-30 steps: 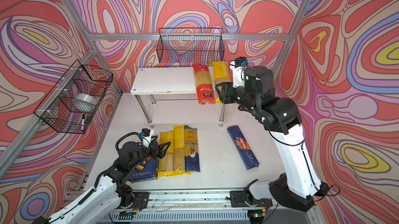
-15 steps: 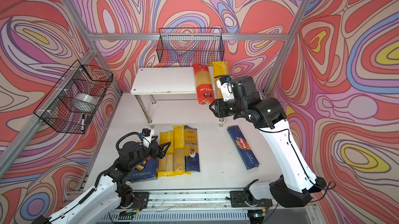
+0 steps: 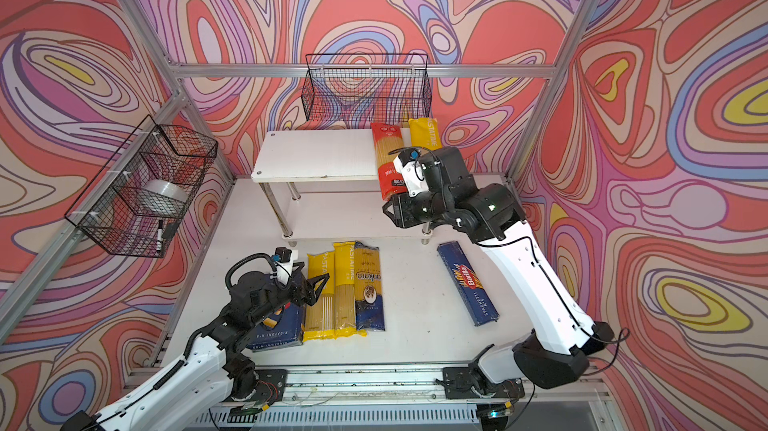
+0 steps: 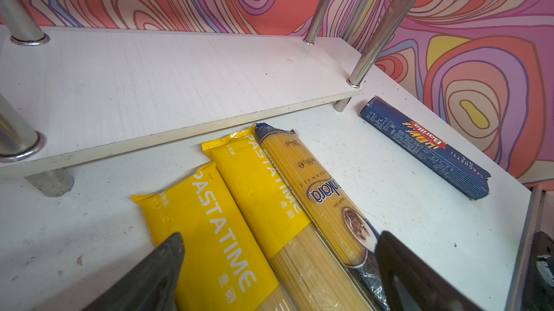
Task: Place and organize the pasta boxes and bags onto the shelf
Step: 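Move the right gripper down over the blue Barilla box on the table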
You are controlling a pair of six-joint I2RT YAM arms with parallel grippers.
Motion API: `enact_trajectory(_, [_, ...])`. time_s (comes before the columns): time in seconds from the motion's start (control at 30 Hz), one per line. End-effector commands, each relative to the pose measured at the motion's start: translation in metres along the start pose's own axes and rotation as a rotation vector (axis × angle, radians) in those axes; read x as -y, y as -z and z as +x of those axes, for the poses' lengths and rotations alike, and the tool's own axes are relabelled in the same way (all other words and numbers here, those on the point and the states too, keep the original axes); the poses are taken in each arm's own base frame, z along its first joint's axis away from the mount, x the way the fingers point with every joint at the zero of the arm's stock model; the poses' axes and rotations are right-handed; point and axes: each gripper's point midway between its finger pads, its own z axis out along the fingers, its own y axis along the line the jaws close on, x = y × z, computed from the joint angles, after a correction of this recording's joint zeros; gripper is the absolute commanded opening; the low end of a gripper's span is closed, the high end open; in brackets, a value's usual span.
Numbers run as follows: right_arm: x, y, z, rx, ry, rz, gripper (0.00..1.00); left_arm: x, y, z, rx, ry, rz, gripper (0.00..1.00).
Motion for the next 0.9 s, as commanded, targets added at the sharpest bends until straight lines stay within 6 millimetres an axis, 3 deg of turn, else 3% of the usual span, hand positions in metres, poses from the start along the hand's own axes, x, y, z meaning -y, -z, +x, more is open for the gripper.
enact_trajectory(0.0, [0.000,-0.011,-0.008,0.021,0.013,0.004,0.50,0.002,0.000,-0.001,0.013,-0.014,0.013,1.00])
enact_trajectory(0.43, [0.002,-0.048,-0.024,0.026,0.024,0.007,0.50,0.003,0.001,-0.002,0.016,-0.012,0.017,1.00])
enact_trajectory(0.87, [0.000,-0.058,-0.044,0.066,0.028,0.010,0.50,0.003,0.001,-0.002,0.018,-0.012,0.015,1.00])
